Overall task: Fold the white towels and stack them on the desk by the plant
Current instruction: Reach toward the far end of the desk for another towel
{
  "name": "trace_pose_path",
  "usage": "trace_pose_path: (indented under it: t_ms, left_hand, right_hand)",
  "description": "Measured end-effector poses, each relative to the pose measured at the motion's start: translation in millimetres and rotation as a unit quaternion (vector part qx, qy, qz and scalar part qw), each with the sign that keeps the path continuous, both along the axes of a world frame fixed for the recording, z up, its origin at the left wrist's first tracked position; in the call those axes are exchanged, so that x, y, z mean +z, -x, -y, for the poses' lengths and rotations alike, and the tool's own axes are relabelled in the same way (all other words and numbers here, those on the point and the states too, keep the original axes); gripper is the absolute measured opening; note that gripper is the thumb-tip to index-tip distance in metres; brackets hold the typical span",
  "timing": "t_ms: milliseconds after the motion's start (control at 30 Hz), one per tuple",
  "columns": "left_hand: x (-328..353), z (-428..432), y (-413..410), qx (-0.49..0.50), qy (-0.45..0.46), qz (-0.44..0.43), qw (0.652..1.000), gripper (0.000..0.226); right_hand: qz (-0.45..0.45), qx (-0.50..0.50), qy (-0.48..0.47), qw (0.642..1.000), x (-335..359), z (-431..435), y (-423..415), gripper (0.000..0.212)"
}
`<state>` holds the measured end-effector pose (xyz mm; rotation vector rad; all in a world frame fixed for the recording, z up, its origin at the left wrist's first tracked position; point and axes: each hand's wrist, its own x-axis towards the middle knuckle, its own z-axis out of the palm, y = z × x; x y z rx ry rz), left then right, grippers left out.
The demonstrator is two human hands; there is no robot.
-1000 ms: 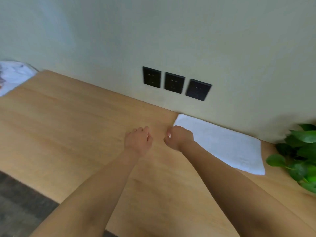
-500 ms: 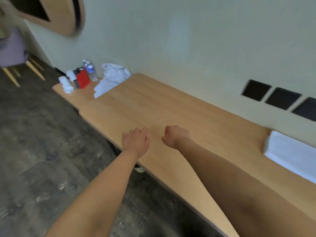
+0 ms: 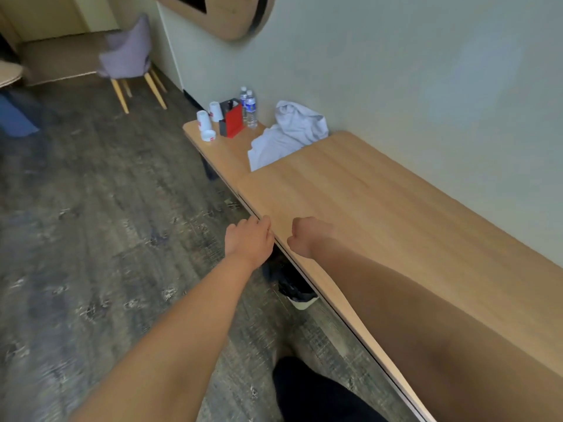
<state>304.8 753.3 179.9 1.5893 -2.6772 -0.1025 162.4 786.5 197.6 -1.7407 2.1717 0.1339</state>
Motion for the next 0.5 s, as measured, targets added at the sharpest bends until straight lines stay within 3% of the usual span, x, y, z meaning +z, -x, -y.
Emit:
trace_pose_path:
  t_ms: [500]
  left_hand:
    - [-4.6, 275.4, -36.5, 0.035, -0.033, 0.035, 0.998, 0.029]
  right_hand:
    - [0.000, 0.048, 0.012, 0.999, -22.1, 301.7, -40.9, 0.033]
